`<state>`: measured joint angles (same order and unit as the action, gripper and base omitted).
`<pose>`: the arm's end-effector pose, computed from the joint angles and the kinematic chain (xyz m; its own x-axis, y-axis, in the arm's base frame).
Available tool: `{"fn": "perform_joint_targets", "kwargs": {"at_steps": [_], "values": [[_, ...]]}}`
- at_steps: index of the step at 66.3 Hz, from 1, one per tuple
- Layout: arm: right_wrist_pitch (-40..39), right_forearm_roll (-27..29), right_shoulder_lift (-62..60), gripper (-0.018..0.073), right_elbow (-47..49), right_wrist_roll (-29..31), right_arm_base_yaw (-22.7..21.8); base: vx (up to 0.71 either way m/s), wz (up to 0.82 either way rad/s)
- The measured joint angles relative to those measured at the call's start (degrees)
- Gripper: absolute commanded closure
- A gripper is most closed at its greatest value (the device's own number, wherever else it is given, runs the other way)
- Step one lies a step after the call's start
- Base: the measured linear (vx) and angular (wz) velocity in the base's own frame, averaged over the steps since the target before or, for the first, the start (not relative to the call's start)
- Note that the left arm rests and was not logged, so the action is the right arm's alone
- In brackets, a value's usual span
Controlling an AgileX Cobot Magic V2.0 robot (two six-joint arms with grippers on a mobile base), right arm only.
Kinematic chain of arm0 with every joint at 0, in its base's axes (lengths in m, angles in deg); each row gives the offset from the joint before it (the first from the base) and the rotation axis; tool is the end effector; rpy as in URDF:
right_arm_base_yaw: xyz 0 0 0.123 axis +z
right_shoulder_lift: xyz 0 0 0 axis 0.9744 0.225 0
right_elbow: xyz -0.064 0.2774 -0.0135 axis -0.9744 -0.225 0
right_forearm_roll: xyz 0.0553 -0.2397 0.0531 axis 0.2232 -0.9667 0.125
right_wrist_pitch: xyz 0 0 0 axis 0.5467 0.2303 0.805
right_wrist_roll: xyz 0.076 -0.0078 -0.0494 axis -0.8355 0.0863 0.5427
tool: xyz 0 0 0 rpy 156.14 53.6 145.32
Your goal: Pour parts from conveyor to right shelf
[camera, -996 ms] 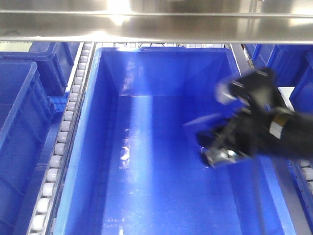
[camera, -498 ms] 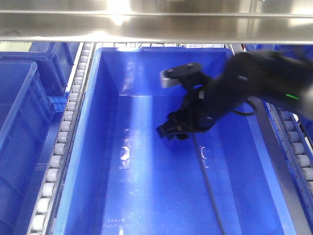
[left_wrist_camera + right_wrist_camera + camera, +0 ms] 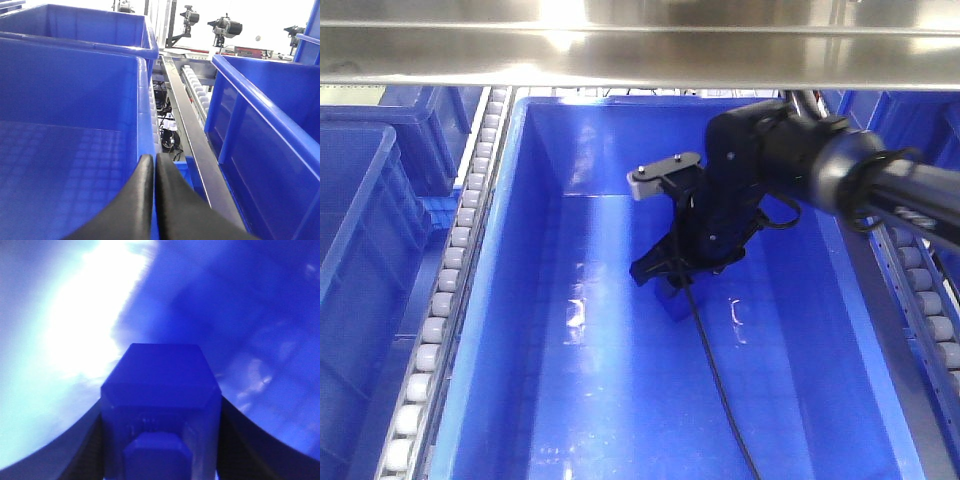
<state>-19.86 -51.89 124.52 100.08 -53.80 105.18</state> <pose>0.3674 0.2004 0.2236 -0.8388 -0.4850 -0.2476 -0.5061 0.8621 0.0261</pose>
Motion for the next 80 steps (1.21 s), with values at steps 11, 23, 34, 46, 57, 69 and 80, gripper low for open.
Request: {"fn": "perform_joint_targets", "kwargs": {"at_steps": [11,23,34,46,57,69,80], "values": [[0.2,-0.3,3.3,0.0275,2.7,-1.6,0.0,0.00,0.00],[1.6,-0.7,5.0,0.0142,5.5,-3.5,0.0,0.00,0.00],[2.0,-2.3,5.1,0.0036,5.9,-5.0,0.1,0.00,0.00],[2.0,-3.4,5.1,-0.0008,6.0,-5.4,0.1,0.00,0.00],[1.2,-3.5,3.7,-0.0008,6.0,-5.4,0.1,0.00,0.00],[-3.2,-3.3,-1.5,-0.0008,2.8,-4.7,0.1,0.00,0.00],[-11.1,-3.1,-9.1,-0.0006,-6.1,-3.8,0.1,0.00,0.00]]}}
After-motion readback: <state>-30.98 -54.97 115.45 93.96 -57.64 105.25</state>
